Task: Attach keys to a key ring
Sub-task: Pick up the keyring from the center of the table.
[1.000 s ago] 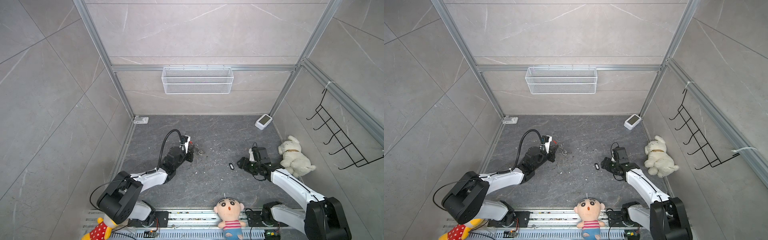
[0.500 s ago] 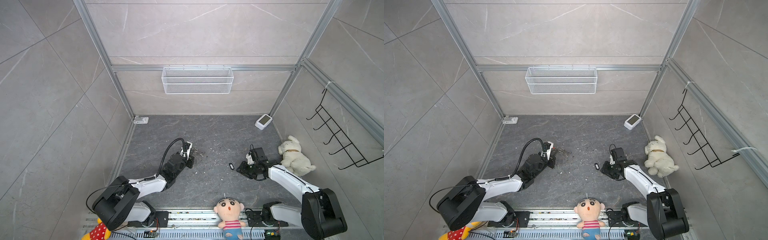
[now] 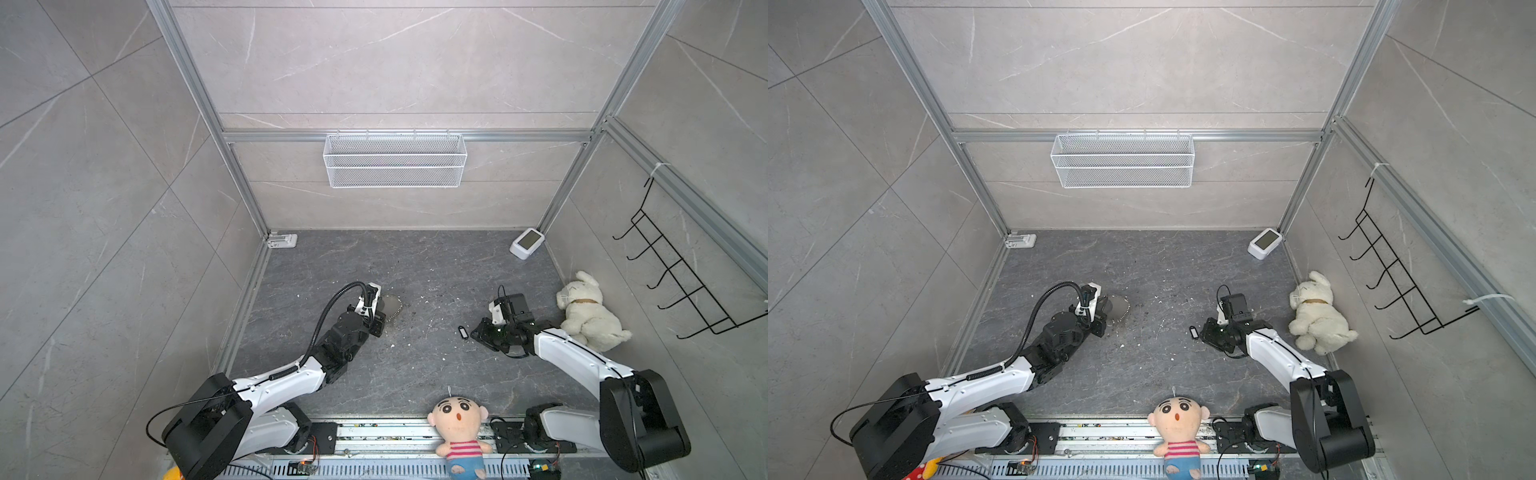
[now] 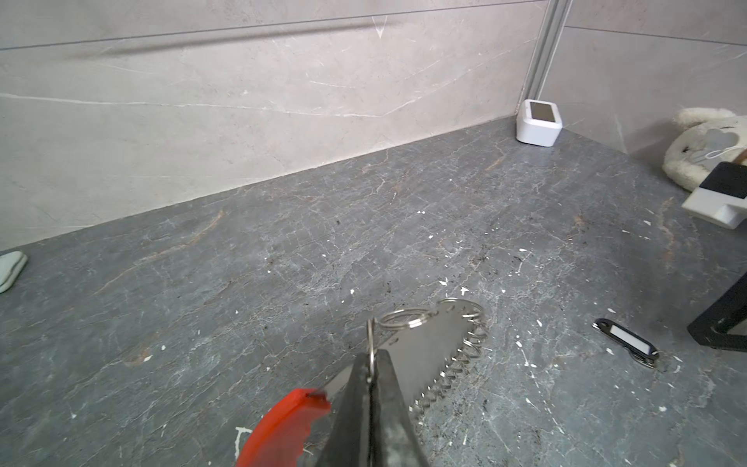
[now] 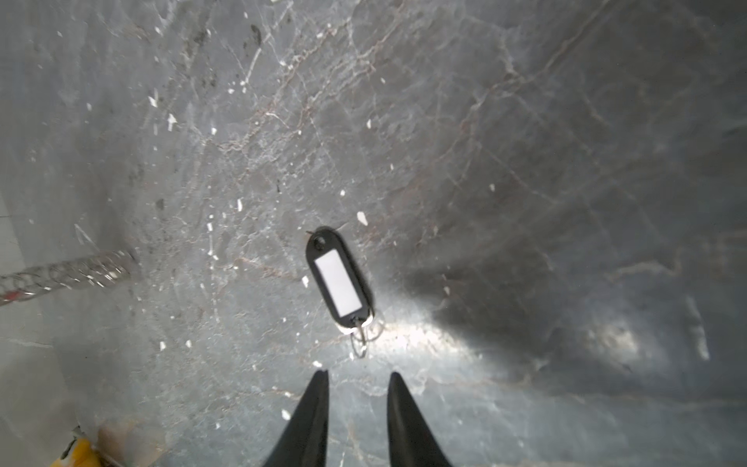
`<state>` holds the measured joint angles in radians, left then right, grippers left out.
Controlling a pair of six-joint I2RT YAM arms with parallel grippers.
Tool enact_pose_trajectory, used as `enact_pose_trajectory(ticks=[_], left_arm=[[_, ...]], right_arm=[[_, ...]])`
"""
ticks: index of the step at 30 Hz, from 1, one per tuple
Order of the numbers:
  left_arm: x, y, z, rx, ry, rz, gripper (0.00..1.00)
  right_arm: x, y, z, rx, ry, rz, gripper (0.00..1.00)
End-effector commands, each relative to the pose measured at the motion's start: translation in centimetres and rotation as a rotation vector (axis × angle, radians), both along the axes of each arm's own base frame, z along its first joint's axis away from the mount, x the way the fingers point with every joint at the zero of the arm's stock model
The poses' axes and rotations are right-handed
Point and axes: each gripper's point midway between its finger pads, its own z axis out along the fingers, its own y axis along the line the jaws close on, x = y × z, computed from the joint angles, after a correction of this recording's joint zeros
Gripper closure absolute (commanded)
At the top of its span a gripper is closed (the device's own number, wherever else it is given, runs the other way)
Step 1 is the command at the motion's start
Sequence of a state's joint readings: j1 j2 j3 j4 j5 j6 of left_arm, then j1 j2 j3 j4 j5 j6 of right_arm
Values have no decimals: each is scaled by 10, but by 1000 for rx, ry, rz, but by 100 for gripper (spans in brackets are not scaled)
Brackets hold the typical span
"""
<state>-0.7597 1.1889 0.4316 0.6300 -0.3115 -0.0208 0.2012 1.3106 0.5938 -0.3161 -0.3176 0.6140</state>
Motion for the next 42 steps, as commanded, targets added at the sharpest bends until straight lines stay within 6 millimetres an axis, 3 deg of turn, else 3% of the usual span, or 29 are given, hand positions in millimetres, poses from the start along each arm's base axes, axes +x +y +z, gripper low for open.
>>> enact_pose_trajectory(ticks=[1, 10, 24, 32, 42], left_arm=[[5, -2, 12, -12, -55, 11, 100], [5, -11, 4, -7, -24, -25, 100], [6, -15, -1, -5, -7, -36, 100], [7, -17, -4, 0, 2, -42, 100], [7, -18, -6, -3, 9, -44, 100]], right_arm=[[8, 4, -8, -4, 11, -5, 76], [8, 13, -19, 4, 15, 10, 75], [10, 10, -26, -15, 26, 4, 78], [11, 12, -26, -5, 21, -2, 91], [13, 17, -15, 31, 1, -14, 100]])
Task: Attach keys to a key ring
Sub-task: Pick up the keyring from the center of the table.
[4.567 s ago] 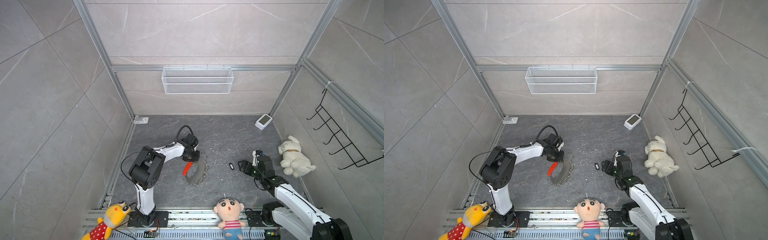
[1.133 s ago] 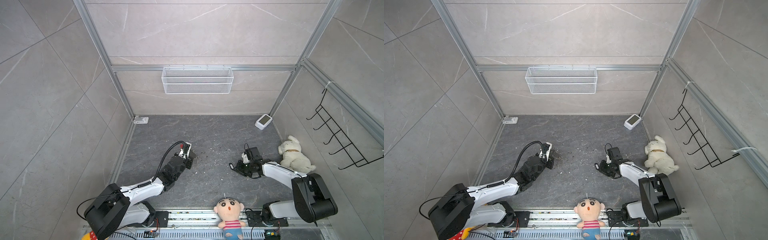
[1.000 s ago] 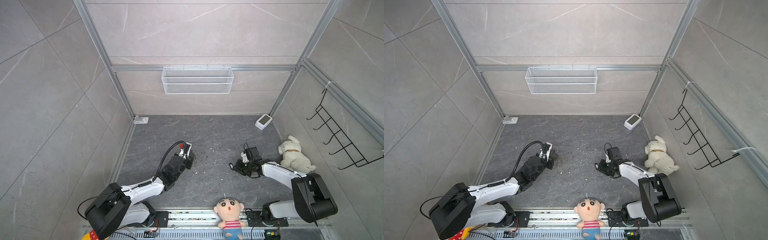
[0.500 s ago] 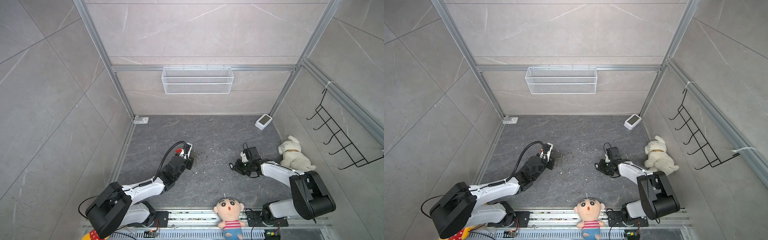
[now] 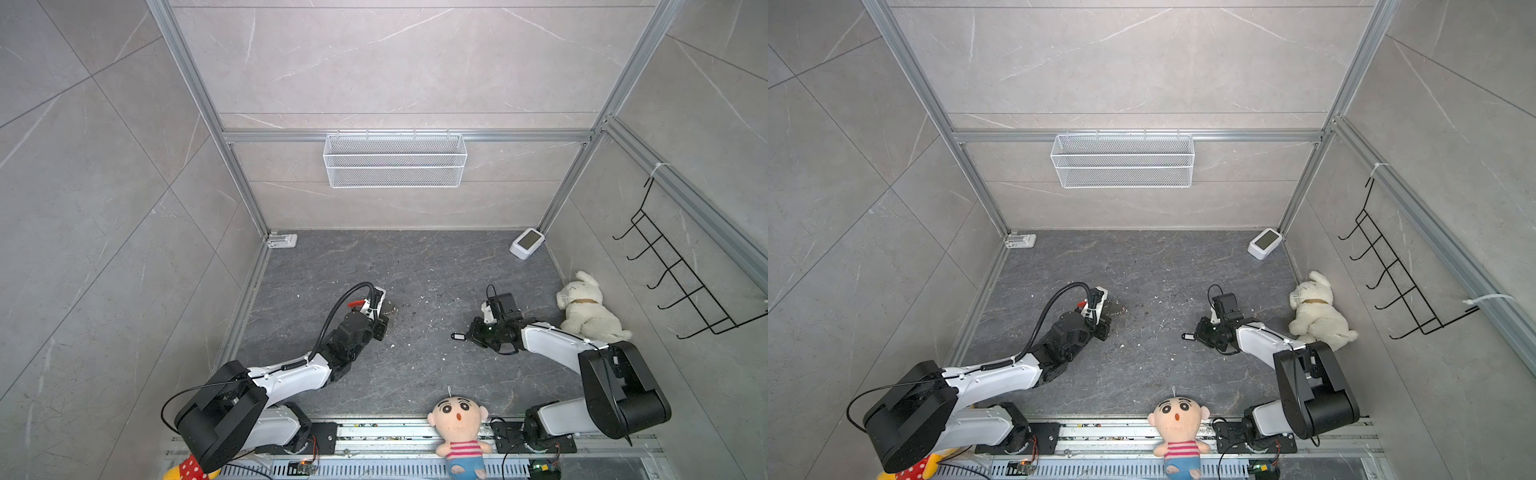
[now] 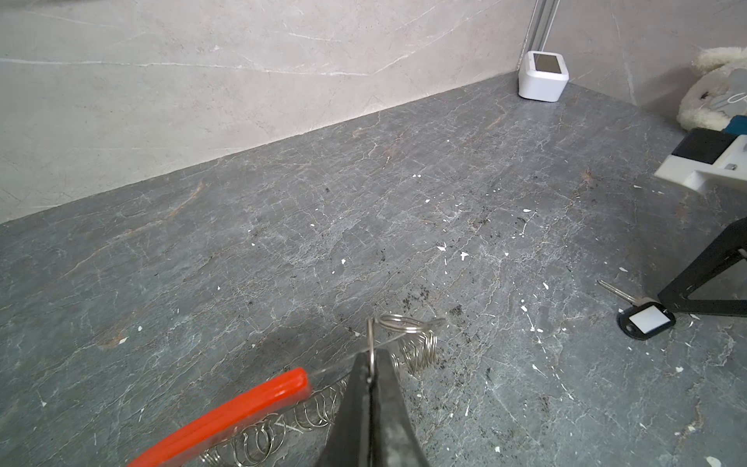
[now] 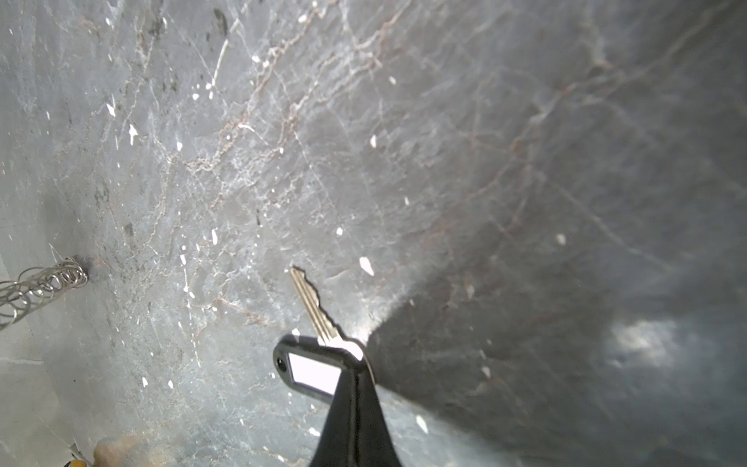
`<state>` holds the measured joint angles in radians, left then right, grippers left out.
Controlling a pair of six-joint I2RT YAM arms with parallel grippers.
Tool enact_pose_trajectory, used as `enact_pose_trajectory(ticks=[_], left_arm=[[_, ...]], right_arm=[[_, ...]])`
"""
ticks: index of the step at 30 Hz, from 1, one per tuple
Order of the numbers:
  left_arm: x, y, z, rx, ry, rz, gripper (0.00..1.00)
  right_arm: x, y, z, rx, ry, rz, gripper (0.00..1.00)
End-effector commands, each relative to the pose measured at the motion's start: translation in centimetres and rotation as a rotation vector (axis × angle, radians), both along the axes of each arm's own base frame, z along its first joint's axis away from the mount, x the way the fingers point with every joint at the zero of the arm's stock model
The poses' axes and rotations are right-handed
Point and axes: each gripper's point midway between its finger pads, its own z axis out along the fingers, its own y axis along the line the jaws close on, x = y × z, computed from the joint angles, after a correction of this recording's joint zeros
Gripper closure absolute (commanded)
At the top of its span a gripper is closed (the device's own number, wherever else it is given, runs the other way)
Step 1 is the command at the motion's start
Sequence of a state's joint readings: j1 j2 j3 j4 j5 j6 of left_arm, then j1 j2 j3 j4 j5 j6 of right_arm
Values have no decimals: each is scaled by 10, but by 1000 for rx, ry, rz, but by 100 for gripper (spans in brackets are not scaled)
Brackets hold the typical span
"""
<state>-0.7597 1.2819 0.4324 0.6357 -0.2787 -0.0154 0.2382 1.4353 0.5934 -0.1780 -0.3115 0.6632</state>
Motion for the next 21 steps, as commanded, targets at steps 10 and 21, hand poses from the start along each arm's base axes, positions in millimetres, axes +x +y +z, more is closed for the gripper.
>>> enact_pose_trajectory(ticks=[10, 21], left_arm=[[5, -13, 25, -60, -54, -31, 100], [-21, -67, 46, -47, -71, -376, 100]], right_arm=[[0, 7, 62, 74, -118, -43, 100], [5, 22, 121, 81, -279, 82, 100]])
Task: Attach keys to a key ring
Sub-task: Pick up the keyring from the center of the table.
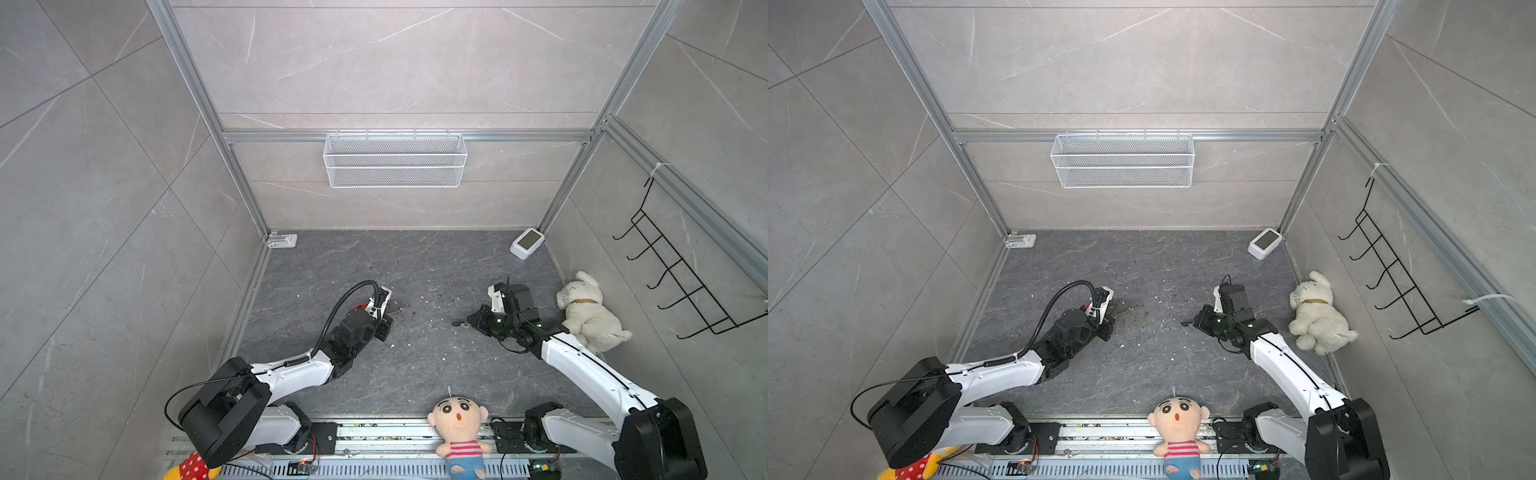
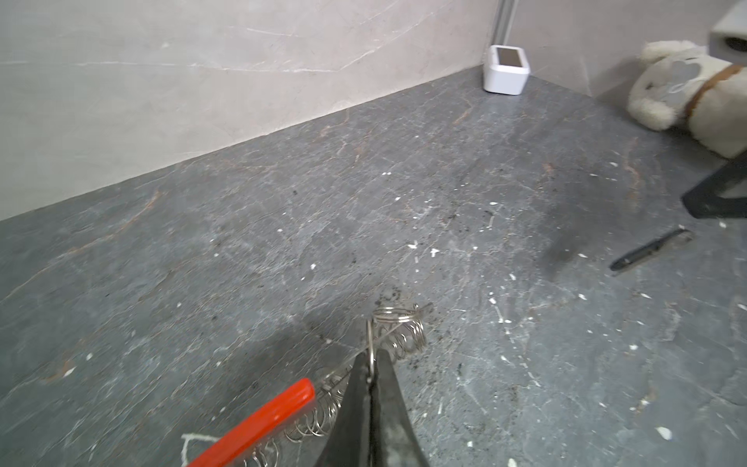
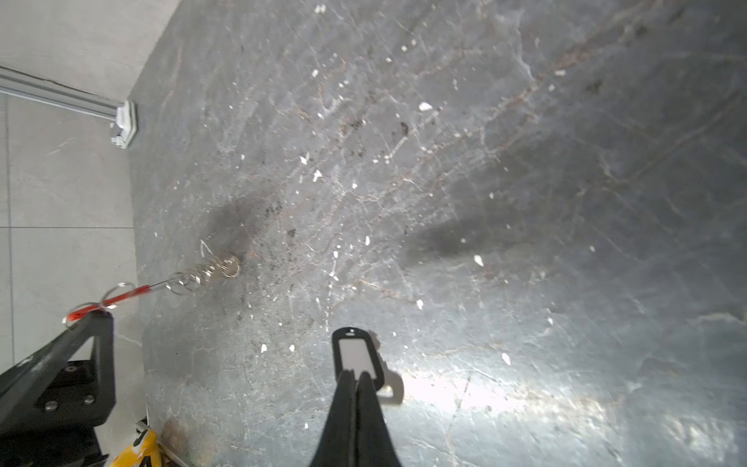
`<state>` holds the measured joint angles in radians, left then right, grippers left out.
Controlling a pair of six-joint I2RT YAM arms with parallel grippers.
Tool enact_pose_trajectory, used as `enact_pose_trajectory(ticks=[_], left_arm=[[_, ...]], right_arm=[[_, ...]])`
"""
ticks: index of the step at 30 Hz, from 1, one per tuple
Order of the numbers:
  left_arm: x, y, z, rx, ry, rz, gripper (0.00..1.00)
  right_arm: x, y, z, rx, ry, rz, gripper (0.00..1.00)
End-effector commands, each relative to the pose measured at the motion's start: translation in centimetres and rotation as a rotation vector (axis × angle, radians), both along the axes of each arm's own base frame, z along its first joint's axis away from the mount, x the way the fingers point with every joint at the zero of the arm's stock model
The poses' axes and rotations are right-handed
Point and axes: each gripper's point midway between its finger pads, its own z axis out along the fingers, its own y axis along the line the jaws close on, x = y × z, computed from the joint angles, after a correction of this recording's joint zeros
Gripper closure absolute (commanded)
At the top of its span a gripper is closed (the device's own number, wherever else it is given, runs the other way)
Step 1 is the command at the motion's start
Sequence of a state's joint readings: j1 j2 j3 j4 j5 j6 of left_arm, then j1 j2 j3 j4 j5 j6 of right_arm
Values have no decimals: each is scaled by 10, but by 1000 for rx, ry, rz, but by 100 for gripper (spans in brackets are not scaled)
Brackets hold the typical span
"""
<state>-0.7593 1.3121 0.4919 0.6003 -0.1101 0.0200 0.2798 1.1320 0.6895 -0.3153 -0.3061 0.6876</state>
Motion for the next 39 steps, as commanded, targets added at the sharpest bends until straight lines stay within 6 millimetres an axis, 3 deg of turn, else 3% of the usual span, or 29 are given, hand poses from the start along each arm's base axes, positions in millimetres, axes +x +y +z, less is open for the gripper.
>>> enact_pose_trajectory(ticks=[1, 6, 10, 20, 28, 35, 39], left_arm=[[-19, -45, 44, -49, -87, -275, 100], [-34, -67, 50, -51, -38, -433, 100], [-41, -72, 47, -25, -136, -508, 100], [-21, -65, 62, 93, -174, -455, 100], [-17, -75, 70, 135, -182, -518, 100], [-29, -84, 78, 108, -177, -609, 100], [-34, -85, 78, 111, -179, -637, 100]], right_arm=[[-3, 13, 23, 16, -64, 94, 100], [-10, 31, 48, 29, -168, 240, 100], [-21, 36, 67, 16, -242, 310, 100], [-50, 27, 93, -17, -326, 370, 100], [-59, 57, 111, 109, -339, 514, 100], [-67, 74, 137, 166, -383, 595, 100], [-64, 83, 137, 180, -373, 624, 100]])
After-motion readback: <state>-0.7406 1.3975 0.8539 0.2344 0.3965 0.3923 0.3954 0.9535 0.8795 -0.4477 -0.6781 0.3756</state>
